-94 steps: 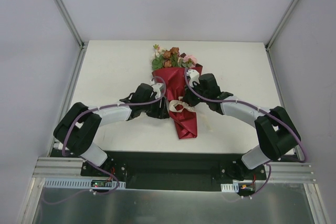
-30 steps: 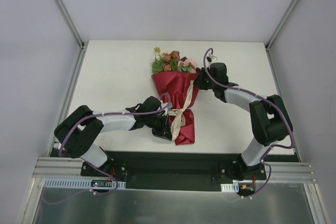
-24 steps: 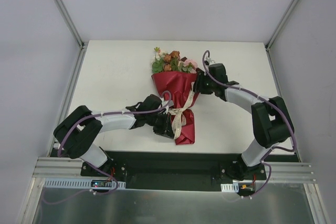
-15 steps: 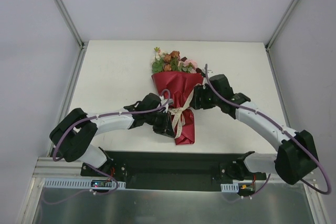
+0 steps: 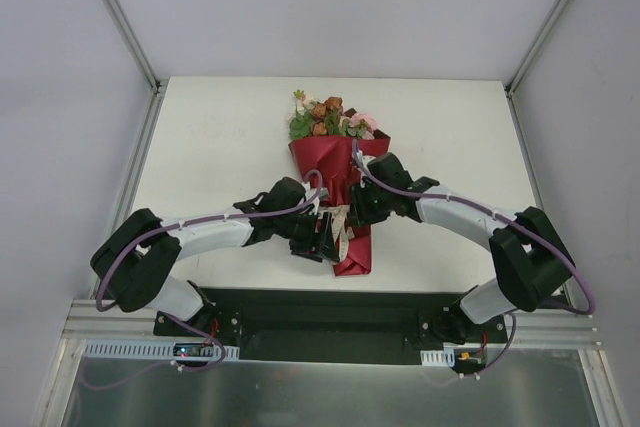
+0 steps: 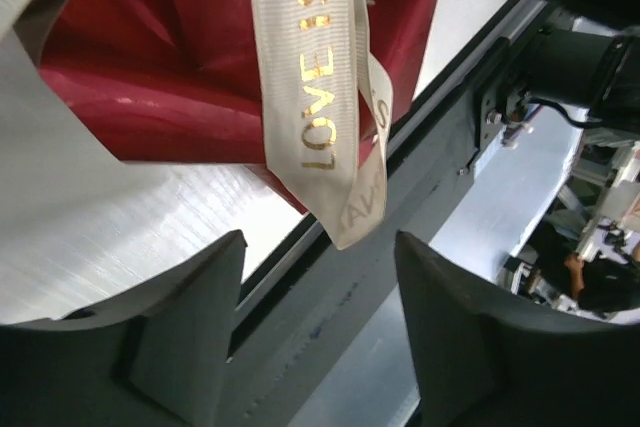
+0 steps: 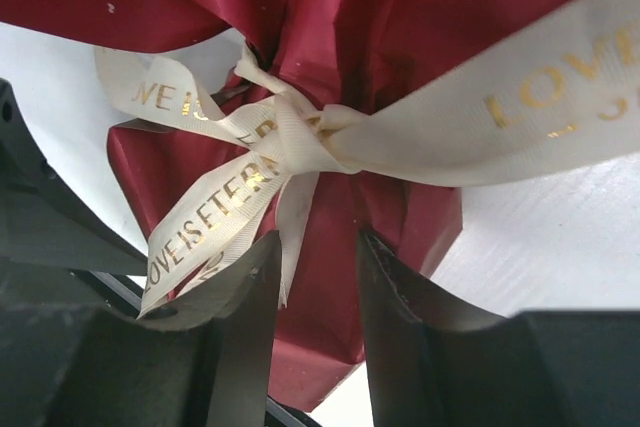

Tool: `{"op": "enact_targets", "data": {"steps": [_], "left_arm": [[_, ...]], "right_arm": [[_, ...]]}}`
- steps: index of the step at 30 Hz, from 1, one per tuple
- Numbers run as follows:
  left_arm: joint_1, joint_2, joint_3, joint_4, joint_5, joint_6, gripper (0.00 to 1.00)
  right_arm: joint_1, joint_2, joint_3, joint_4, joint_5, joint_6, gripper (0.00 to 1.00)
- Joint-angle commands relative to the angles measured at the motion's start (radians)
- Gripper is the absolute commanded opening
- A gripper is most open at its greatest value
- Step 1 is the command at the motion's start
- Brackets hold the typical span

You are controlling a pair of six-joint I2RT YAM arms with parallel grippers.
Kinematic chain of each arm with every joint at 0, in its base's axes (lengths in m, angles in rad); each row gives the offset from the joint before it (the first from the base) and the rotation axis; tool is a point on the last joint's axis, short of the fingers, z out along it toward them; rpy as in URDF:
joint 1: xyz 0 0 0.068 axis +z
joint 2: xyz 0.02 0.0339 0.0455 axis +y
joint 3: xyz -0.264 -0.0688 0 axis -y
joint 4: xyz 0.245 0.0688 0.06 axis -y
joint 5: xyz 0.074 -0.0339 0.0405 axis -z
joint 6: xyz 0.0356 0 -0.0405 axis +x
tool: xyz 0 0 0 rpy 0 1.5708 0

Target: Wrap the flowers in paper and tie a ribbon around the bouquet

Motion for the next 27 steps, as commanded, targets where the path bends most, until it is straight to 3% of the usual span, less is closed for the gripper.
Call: {"op": "enact_targets", "data": {"steps": [1,7,13,16,22,27], "left_arm": [[-0.005,-0.084,0.003,-0.013,-0.013,0.018,0.69],[-0.031,-0.121,0.012,-0.033,-0.085,0.045,0.74],[-0.044,-0.148,0.001,-0.044,-0.128,0.047,0.72],[-0.045,-0.165,-0.005,-0.044,-0.133,0.045,0.71],[-0.045,-0.172,-0.019,-0.047,-0.133,0.039,0.72],[-0.044,-0.168,-0.022,-0.047,-0.124,0.041,0.74]], "right_arm": [[0.019,0.004,0.016,0.045,-0.034,-0.027,0.38],[0.024,0.027,0.029,0.058,-0.041,-0.014,0.32],[0.033,0.035,0.013,0.068,-0.046,-0.007,0.41],[0.033,0.026,0.009,0.084,-0.063,-0.002,0.31],[0.033,-0.025,0.023,0.082,-0.090,0.018,0.01],[0.033,-0.115,0.023,0.027,-0.107,0.056,0.00]]}}
